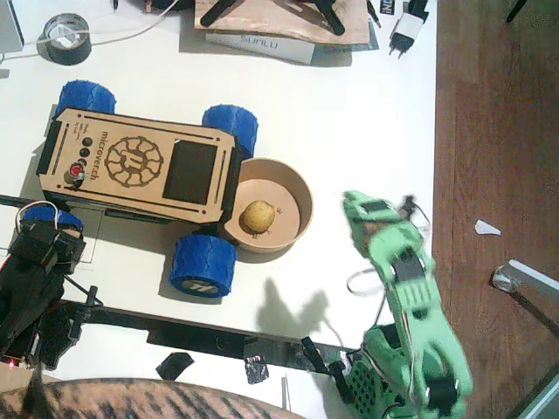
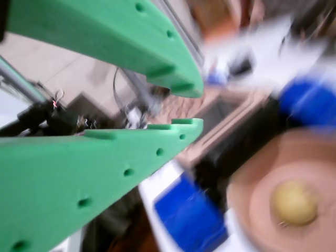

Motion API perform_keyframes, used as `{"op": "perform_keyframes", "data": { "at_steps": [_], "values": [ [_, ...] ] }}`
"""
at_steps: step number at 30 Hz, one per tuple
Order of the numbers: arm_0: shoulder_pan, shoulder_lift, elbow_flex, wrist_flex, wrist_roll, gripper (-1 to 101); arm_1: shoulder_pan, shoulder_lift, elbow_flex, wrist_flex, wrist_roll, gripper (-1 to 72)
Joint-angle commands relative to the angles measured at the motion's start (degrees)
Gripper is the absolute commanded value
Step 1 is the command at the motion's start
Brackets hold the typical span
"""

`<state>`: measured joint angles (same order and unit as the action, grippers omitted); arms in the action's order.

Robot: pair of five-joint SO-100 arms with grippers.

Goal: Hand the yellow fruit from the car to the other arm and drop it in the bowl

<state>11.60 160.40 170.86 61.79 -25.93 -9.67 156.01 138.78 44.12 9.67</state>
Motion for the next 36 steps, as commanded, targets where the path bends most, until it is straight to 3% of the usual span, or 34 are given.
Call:
{"op": "perform_keyframes", "data": {
  "at_steps": [1,11,18,29,36],
  "values": [
    [-0.18,-0.53,0.00,0.18,0.26,0,2.55,6.68,3.34,-1.49,-1.58,0.0],
    [-0.18,-0.62,0.00,-0.35,0.44,0,7.82,22.15,21.80,-0.97,-1.67,-0.1],
    [-0.18,-0.62,0.00,-0.35,0.53,0,7.82,30.15,25.05,9.76,0.26,-0.1],
    [-0.18,-0.62,0.00,-0.35,0.53,0,8.70,30.15,27.69,17.31,-2.02,-0.2],
    [-0.18,-0.88,0.00,-0.62,0.53,0,9.76,30.15,30.94,16.44,-4.04,-0.2]
  ]
}}
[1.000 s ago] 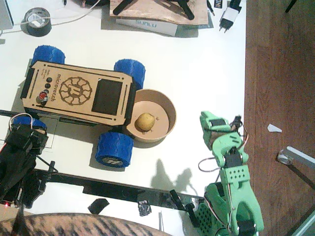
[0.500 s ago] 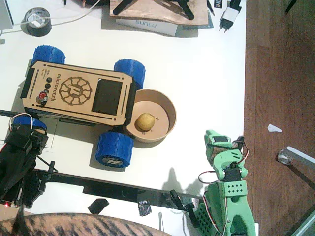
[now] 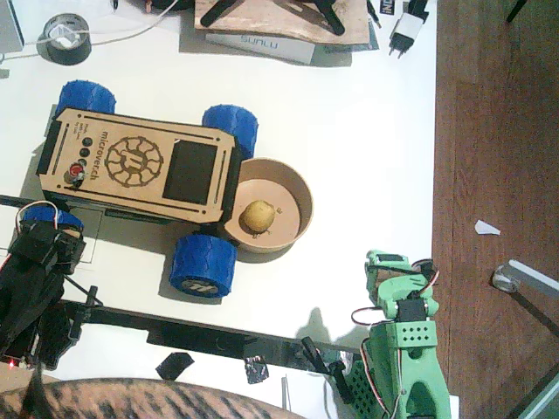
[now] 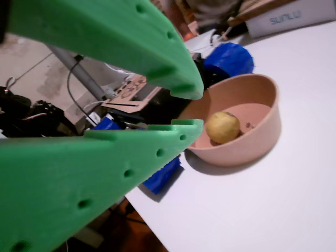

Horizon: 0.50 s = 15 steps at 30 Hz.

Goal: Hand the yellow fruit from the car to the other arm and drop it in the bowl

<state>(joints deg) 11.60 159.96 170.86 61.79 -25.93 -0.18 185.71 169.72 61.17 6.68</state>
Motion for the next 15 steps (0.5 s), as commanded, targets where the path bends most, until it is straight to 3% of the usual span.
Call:
{"op": "perform_keyframes", "data": {
  "at_steps": [1,15],
  "values": [
    [-0.18,-0.62,0.00,-0.62,0.53,0,0.00,0.44,0.09,-0.62,-1.23,-0.2],
    [-0.18,-1.23,0.00,-0.97,0.53,0,-2.20,0.44,1.23,-1.85,-2.29,-0.2]
  ]
}}
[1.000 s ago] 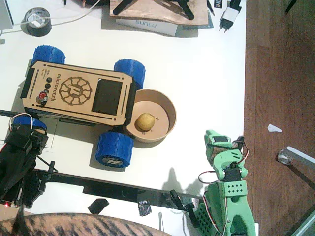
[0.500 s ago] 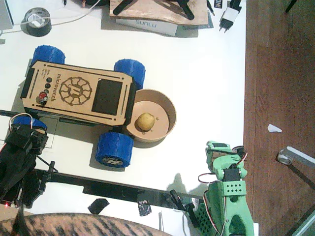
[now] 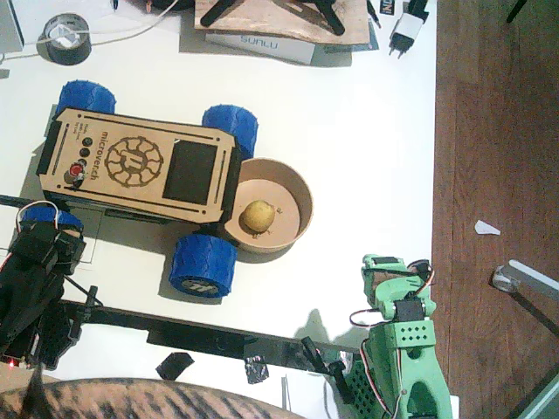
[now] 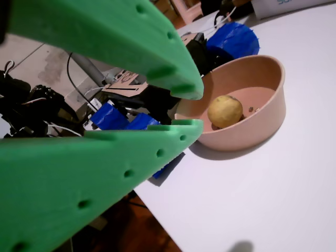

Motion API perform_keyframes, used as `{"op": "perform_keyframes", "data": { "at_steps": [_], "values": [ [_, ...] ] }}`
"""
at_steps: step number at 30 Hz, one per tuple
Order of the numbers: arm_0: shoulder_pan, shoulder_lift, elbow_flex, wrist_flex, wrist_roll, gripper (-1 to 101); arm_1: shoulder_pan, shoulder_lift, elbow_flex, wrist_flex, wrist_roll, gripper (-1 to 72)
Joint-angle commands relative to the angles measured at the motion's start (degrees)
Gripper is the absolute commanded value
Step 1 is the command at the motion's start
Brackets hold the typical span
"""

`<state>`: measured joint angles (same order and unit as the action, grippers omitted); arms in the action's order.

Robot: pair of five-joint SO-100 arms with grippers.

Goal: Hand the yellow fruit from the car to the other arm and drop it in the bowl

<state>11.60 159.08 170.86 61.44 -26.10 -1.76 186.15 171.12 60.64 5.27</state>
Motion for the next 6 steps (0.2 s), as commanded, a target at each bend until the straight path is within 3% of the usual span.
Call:
{"op": "perform_keyframes", "data": {
  "at_steps": [1,6],
  "values": [
    [-0.18,-0.35,0.00,-0.62,0.70,0,-0.62,0.00,-0.09,-1.32,-1.23,-0.2],
    [-0.18,-0.62,0.00,-0.79,0.70,0,-0.26,0.00,0.00,-1.23,-1.41,-0.2]
  ]
}}
